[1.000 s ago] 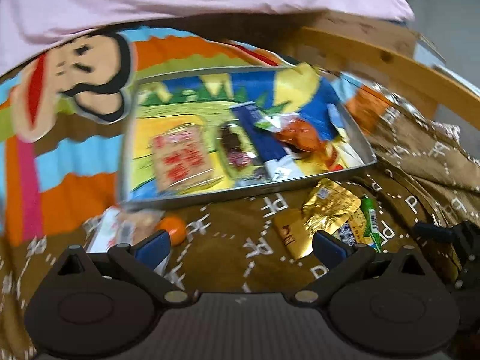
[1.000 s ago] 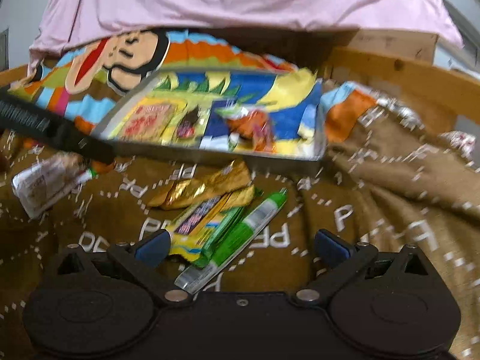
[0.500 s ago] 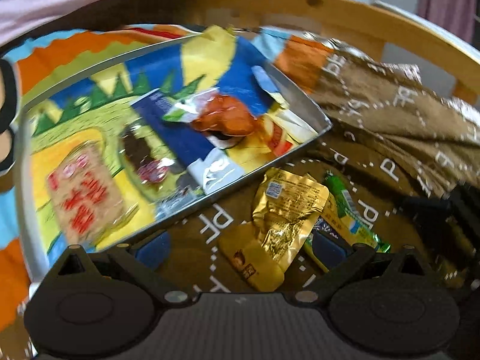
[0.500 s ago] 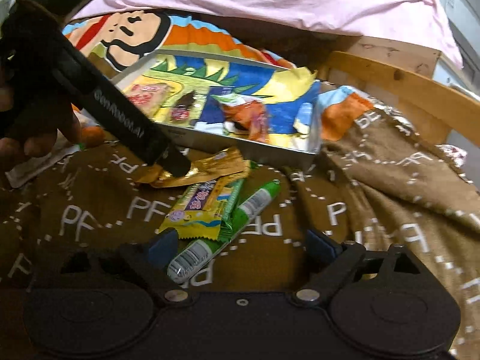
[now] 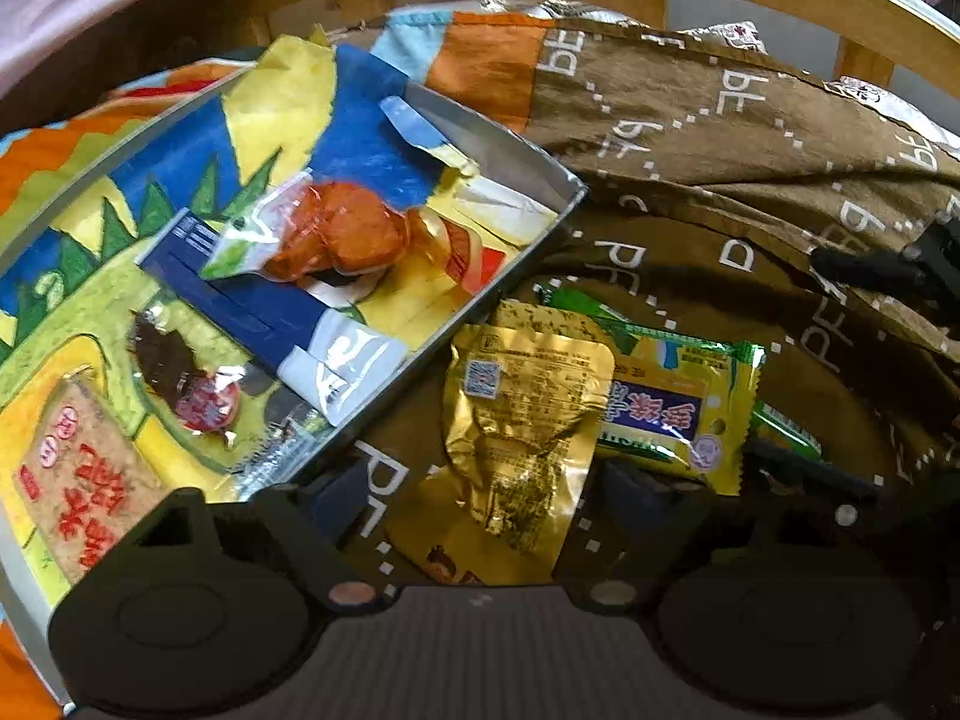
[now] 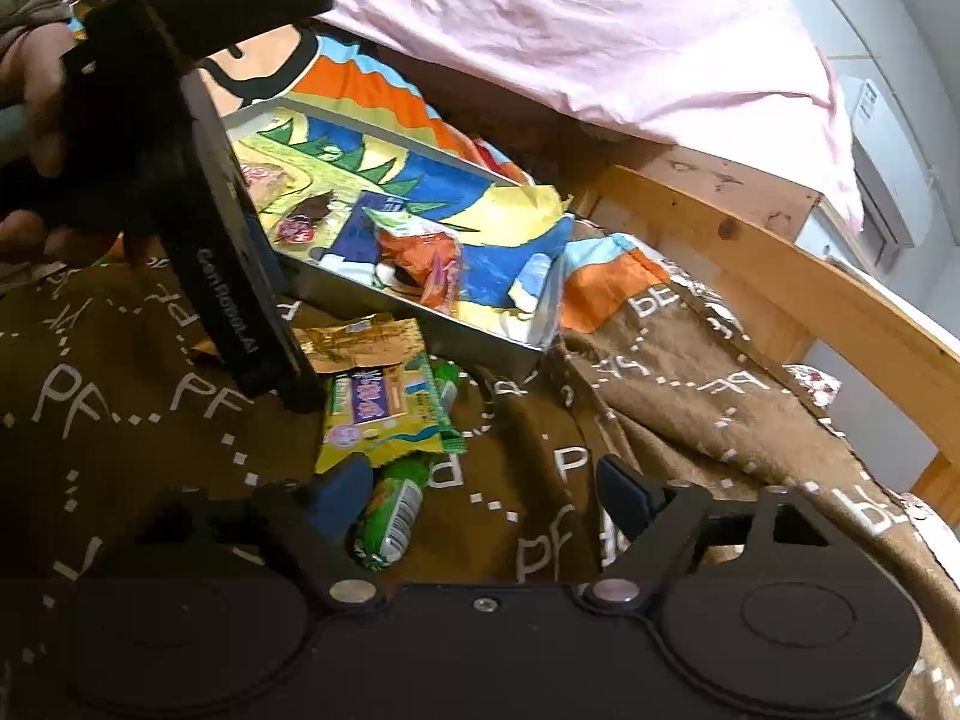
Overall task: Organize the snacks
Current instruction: 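Move the left tool toward the gold foil packet while the right tool approaches the green tube, then grasp the gold foil packet with the left tool while the right tool grasps the green tube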
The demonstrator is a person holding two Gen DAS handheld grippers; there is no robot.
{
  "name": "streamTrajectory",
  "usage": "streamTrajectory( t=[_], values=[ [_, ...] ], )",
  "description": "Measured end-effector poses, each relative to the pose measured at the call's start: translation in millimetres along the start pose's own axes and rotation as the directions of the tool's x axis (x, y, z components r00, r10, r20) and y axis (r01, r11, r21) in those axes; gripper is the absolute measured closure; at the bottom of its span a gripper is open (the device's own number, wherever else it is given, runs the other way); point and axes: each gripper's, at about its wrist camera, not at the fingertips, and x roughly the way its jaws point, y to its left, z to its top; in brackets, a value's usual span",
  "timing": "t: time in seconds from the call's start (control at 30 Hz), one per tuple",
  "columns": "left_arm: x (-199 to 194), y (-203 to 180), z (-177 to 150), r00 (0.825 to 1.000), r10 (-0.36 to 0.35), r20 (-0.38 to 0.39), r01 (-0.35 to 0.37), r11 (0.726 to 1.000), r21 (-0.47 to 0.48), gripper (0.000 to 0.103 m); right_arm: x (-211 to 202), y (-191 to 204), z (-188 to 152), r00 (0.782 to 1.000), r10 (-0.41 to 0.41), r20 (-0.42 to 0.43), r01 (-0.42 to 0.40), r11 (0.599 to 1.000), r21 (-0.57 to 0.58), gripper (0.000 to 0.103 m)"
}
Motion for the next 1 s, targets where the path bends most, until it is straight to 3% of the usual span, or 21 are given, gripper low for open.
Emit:
streamTrajectory(
  t=[0.23, 0.3, 0.47, 0.73, 0.9, 1.0],
  values=[
    [3, 1, 3, 0.998, -0.051, -0.022, 0.051, 0.999, -0.010, 0.037, 6, -9, 1, 0.987, 0.154, -0.034, -0.150, 0.982, 0.116, 0.051],
    [4, 2, 3, 0.998, -0.057, -0.037, 0.056, 0.998, -0.034, 0.040, 8, -13, 1, 0.979, 0.197, -0.055, -0.185, 0.968, 0.171, 0.063],
    [-1, 3, 4, 0.993, -0.046, -0.105, 0.032, 0.990, -0.138, 0.043, 7, -14, 2, 0.966, 0.246, -0.080, -0.223, 0.948, 0.228, 0.078],
    [-19, 2, -8, 0.978, -0.055, -0.203, -0.018, 0.939, -0.342, 0.043, 0, -24, 6, 0.952, 0.269, -0.143, -0.222, 0.935, 0.278, 0.082],
    [-20, 0, -10, 0.976, -0.041, -0.216, -0.035, 0.941, -0.337, 0.039, 4, -21, 4, 0.960, 0.257, -0.116, -0.225, 0.946, 0.235, 0.079],
    [-13, 3, -8, 0.977, -0.043, -0.209, -0.029, 0.943, -0.330, 0.034, 11, -20, 3, 0.963, 0.252, -0.097, -0.226, 0.949, 0.222, 0.070]
  ],
)
